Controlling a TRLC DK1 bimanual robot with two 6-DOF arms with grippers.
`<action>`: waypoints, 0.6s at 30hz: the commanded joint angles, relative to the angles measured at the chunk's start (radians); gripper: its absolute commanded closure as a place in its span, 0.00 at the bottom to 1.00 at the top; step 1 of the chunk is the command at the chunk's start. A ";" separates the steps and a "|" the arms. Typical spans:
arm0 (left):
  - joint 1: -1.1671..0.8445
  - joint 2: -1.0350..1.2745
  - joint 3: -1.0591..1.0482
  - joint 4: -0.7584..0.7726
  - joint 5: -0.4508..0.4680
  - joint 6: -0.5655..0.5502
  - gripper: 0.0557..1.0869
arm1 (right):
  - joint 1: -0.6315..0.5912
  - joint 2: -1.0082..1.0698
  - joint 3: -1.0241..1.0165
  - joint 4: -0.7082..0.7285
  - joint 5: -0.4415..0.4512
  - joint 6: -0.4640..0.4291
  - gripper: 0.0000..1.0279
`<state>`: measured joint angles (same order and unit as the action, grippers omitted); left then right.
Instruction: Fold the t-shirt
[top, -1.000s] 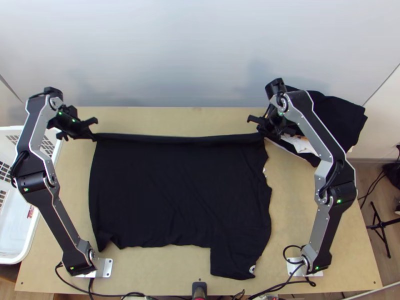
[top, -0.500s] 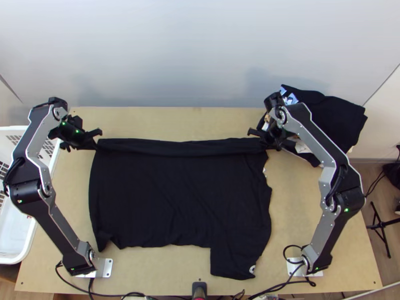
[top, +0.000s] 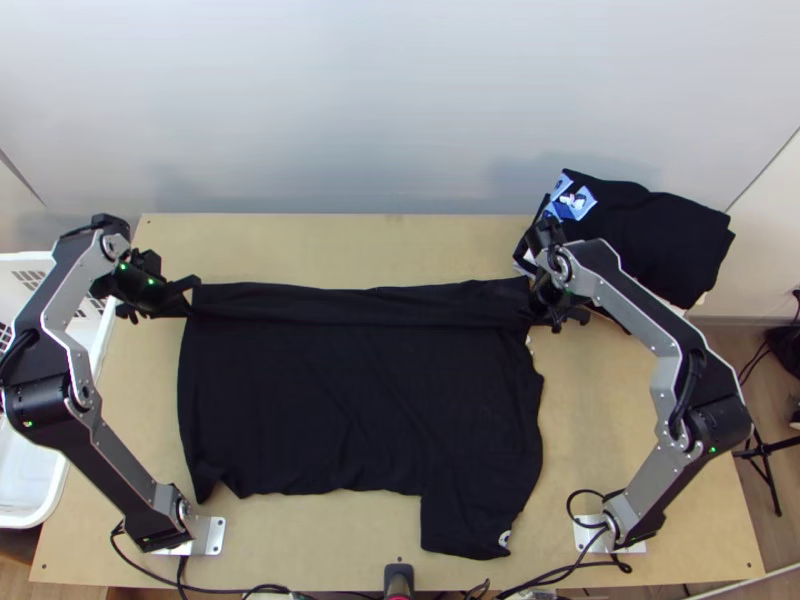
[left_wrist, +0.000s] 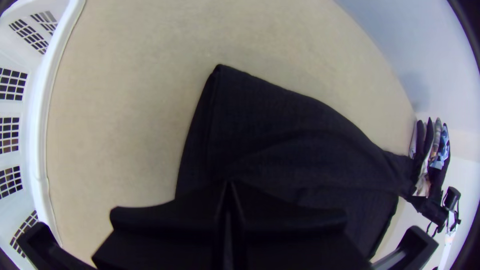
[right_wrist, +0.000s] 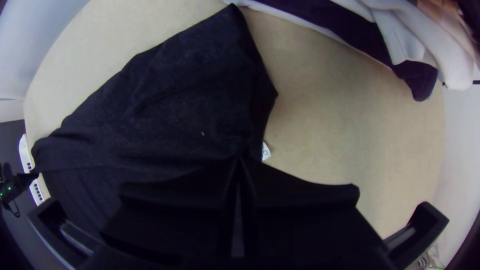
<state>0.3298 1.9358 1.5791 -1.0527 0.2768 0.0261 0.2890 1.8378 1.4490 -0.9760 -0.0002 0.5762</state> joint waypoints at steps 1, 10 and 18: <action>0.008 -0.043 -0.099 0.059 0.001 -0.022 0.96 | 0.001 -0.032 -0.121 0.088 0.000 0.017 0.97; 0.031 -0.095 -0.156 0.071 0.052 -0.015 0.96 | -0.014 -0.031 -0.148 0.138 0.014 0.024 0.86; 0.055 -0.181 -0.188 0.043 0.007 0.090 0.05 | -0.011 -0.101 -0.165 0.103 0.014 0.022 0.16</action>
<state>0.3653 1.8259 1.4319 -1.0111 0.3107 0.0528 0.2775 1.7813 1.2984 -0.8570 0.0113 0.6018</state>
